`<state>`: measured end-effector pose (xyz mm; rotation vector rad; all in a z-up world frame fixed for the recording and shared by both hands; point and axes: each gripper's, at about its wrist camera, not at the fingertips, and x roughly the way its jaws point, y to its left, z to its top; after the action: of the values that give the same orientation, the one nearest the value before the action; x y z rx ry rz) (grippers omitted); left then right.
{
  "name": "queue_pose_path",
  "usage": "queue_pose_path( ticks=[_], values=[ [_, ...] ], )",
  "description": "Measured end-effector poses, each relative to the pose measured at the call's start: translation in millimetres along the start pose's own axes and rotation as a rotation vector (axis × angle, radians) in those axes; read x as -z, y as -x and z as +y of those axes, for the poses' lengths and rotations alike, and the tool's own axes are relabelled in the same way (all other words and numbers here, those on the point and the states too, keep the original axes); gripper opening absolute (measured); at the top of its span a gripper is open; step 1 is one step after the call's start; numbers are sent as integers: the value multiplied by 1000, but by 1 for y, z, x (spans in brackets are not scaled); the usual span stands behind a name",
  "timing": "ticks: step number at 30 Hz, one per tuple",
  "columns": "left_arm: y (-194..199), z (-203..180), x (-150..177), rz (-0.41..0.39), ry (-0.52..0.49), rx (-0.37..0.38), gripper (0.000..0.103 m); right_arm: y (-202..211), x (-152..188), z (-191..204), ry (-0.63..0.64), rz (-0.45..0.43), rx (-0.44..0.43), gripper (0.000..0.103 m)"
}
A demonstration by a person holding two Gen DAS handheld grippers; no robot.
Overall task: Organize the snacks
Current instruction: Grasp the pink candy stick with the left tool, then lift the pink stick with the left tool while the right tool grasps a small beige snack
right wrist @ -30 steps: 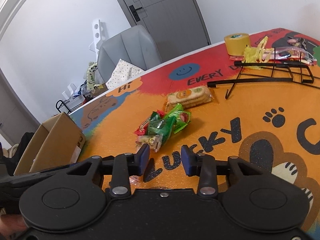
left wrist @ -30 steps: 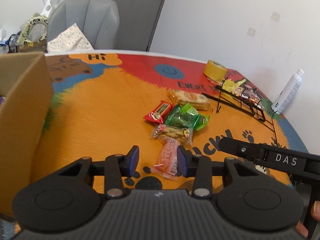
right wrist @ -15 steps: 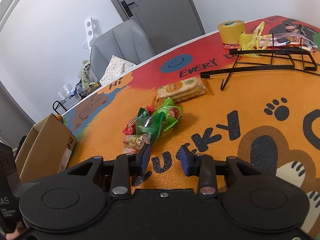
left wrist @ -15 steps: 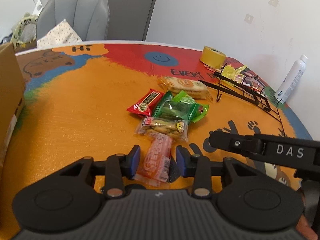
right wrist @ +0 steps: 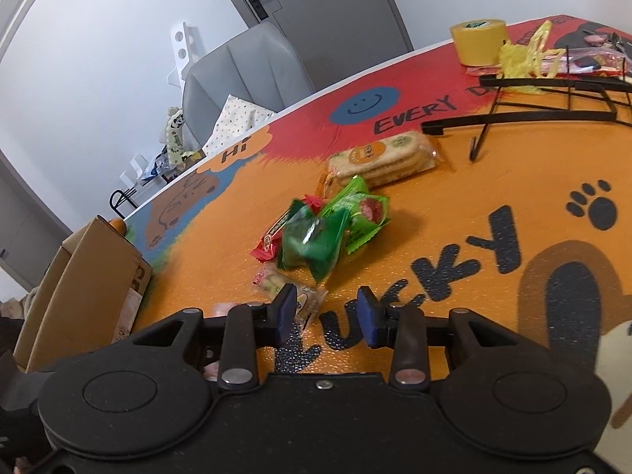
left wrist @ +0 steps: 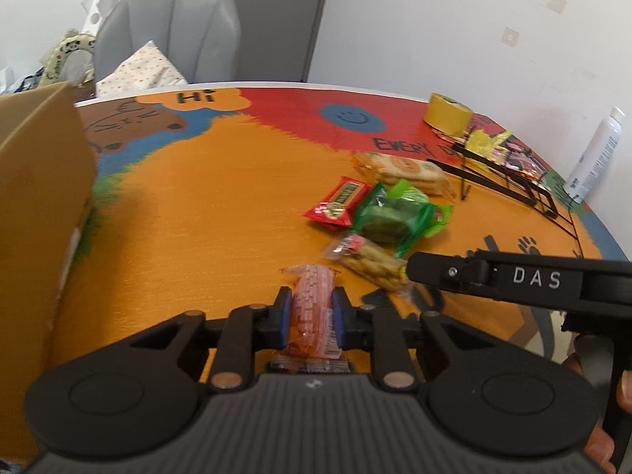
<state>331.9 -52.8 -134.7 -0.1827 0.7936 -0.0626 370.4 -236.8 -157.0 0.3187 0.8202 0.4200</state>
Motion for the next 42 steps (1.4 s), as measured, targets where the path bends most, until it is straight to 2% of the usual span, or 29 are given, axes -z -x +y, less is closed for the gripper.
queue_pose_path(
  ticks=[8,10,12,14,20,22,24,27,34,39,42],
  values=[
    [8,15,2,-3,19,-27,20,-4,-8,6,30,-45,21,37],
    [9,18,3,-4,26,-34,20,-5,-10,9,50,-53,18,41],
    [10,21,3,-5,33,-42,20,-7,-10,14,73,-58,16,50],
    [11,23,4,-7,37,-46,20,-10,-9,19,101,-58,19,52],
    [14,25,6,-7,40,-54,20,-17,1,28,155,-27,31,50],
    [14,26,6,-7,41,-62,22,-15,4,31,169,-13,22,43],
    [14,24,6,-11,31,-79,24,-14,7,34,178,0,20,31],
    [13,20,9,-19,3,-97,24,-11,12,37,186,10,12,24],
    [15,21,11,-21,-2,-94,25,0,21,39,183,41,0,24],
    [16,18,13,-29,-22,-101,25,8,24,50,233,36,6,33],
    [18,20,13,-22,-8,-96,21,4,22,55,255,34,14,37]
  ],
)
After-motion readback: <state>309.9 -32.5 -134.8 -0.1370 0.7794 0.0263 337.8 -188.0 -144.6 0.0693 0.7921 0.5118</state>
